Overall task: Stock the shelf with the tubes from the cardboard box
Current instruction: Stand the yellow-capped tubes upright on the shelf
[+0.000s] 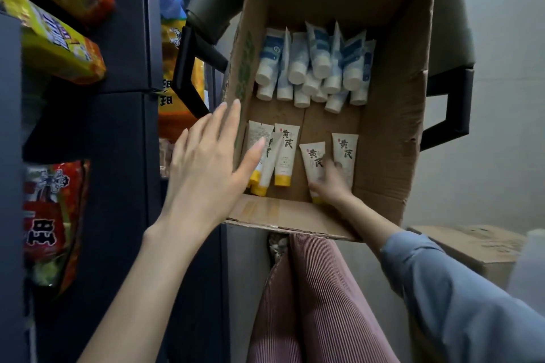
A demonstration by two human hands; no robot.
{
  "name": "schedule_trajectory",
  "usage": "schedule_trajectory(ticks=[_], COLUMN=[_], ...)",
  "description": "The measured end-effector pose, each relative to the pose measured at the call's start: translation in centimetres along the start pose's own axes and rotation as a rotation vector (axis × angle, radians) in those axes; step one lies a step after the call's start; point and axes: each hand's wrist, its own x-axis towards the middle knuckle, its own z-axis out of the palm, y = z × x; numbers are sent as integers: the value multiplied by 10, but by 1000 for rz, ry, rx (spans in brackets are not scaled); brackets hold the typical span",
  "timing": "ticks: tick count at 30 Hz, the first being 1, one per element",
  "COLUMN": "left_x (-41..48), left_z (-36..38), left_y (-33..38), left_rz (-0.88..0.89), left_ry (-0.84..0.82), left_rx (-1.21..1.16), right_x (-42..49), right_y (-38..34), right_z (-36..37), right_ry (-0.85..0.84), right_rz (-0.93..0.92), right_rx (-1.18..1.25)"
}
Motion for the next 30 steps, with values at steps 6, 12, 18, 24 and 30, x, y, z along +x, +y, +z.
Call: schedule_trajectory(ticks=[6, 12, 18, 24, 30], left_x=[1, -2, -2, 8, 19], left_z=[5, 11, 18, 29, 33], left_y=[2, 6, 8, 13, 19], left_rz=[22, 44, 26, -46, -279], left_ry=[-37, -65, -61, -90, -158], left_rx=[-32, -56, -144, -296, -939], right_x=[9, 17, 1, -46, -86], right_y=[-3, -7, -19, -37, -64], right_z=[13, 15, -12, -38, -40], right_ry=[26, 49, 76, -4, -163], right_rz=[48, 138, 164, -15, -214], right_rx=[-102, 36, 604, 848, 1121])
